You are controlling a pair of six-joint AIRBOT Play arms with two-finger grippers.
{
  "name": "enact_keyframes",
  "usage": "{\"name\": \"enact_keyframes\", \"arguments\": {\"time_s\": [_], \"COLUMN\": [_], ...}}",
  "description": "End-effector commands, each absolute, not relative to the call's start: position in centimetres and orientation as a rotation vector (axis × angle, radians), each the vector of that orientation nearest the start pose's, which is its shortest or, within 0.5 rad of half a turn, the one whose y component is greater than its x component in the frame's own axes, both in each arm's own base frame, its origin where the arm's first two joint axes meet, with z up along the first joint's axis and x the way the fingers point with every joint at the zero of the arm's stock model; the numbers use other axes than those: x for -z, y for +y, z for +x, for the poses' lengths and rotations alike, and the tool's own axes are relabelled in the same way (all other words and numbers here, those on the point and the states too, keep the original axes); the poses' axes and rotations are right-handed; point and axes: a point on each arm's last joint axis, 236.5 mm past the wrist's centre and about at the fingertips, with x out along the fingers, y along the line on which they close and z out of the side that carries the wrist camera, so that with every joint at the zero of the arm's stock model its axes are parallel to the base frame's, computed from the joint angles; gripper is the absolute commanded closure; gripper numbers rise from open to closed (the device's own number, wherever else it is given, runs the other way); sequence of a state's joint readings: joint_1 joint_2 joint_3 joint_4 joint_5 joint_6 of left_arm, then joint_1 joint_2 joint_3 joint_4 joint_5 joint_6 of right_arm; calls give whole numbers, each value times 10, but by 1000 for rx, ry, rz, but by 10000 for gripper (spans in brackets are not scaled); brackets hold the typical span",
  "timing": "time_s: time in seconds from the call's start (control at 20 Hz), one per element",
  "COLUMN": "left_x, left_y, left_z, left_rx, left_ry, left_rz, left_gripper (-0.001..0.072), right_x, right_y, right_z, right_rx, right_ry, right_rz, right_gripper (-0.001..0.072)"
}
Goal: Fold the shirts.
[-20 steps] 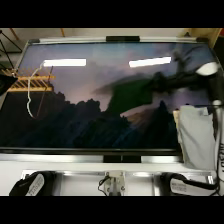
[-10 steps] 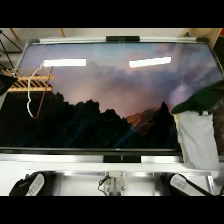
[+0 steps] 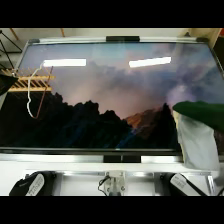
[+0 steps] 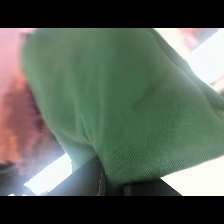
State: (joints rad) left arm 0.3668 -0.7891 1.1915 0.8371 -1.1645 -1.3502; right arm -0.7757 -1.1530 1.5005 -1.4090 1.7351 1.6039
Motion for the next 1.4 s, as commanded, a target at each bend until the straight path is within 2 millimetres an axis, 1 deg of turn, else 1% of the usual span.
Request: {"name": "enact_keyframes", "arguments": {"time_s": [0.0, 0.1, 0.25, 0.3, 0.35, 0.4, 0.45, 0.5, 0.55, 0.65, 0.7, 0.75, 0.8, 0.85, 0.9, 0.95, 1.0, 1.05, 1.1, 1.15, 1.2, 1.25, 1.3, 1.35], "left_x": [-251, -251, -251, -251, -251, -251, -251, -251, -251, -250, -248, -243, -233, -218, -200, -178, -155, -132, -115, -99, -83, -64, -48, -37], "left_y": [-24, -24, -24, -24, -24, -24, -24, -24, -24, -24, -23, -23, -24, -27, -31, -34, -33, -22, -9, -7, -16, -29, -38, -40], "left_z": [344, 344, 344, 344, 344, 344, 344, 344, 344, 345, 346, 348, 350, 352, 353, 354, 353, 352, 351, 350, 347, 339, 331, 323], "left_rx": [258, 258, 257, 258, 257, 257, 257, 257, 259, 267, 268, 267, 265, 263, 253, 240, 204, 125, 29, -5, 18, 57, 88, 94], "left_ry": [578, 578, 579, 579, 579, 579, 579, 579, 579, 577, 582, 597, 628, 692, 771, 867, 973, 1076, 1157, 1227, 1287, 1363, 1415, 1445], "left_rz": [-417, -416, -417, -417, -417, -417, -417, -417, -413, -384, -380, -373, -351, -310, -270, -196, -74, 66, 210, 330, 363, 344, 301, 248], "left_gripper": [672, 672, 672, 672, 672, 672, 672, 672, 672, 674, 675, 676, 676, 677, 677, 677, 677, 677, 674, 631, 346, 37, -5, -4], "right_x": [-101, -75, -41, -31, -24, -17, -11, -7, -5, -9, -16, -28, -45, -70, -99, -126, -149, -161, -161, -151, -133, -112, -93, -81], "right_y": [-166, -155, -137, -136, -140, -141, -140, -140, -140, -149, -158, -170, -184, -199, -208, -207, -193, -169, -137, -106, -83, -59, -34, -18], "right_z": [172, 138, 103, 91, 83, 77, 74, 72, 73, 78, 88, 105, 127, 157, 191, 224, 260, 287, 307, 319, 322, 320, 315, 311], "right_rx": [619, 666, 677, 696, 727, 740, 745, 744, 742, 749, 756, 754, 747, 738, 714, 668, 590, 502, 413, 342, 295, 226, 142, 76], "right_ry": [1522, 1633, 1786, 1835, 1860, 1879, 1891, 1897, 1893, 1863, 1810, 1725, 1619, 1488, 1351, 1232, 1128, 1074, 1062, 1102, 1179, 1285, 1397, 1471], "right_rz": [675, 674, 689, 675, 653, 642, 637, 634, 629, 602, 583, 557, 515, 445, 368, 294, 222, 168, 130, 113, 111, 129, 170, 202], "right_gripper": [644, 643, 643, 643, 643, 607, 463, 263, 197, 197, 197, 197, 197, 197, 197, 197, 198, 198, 198, 197, 196, 195, 193, 194]}}
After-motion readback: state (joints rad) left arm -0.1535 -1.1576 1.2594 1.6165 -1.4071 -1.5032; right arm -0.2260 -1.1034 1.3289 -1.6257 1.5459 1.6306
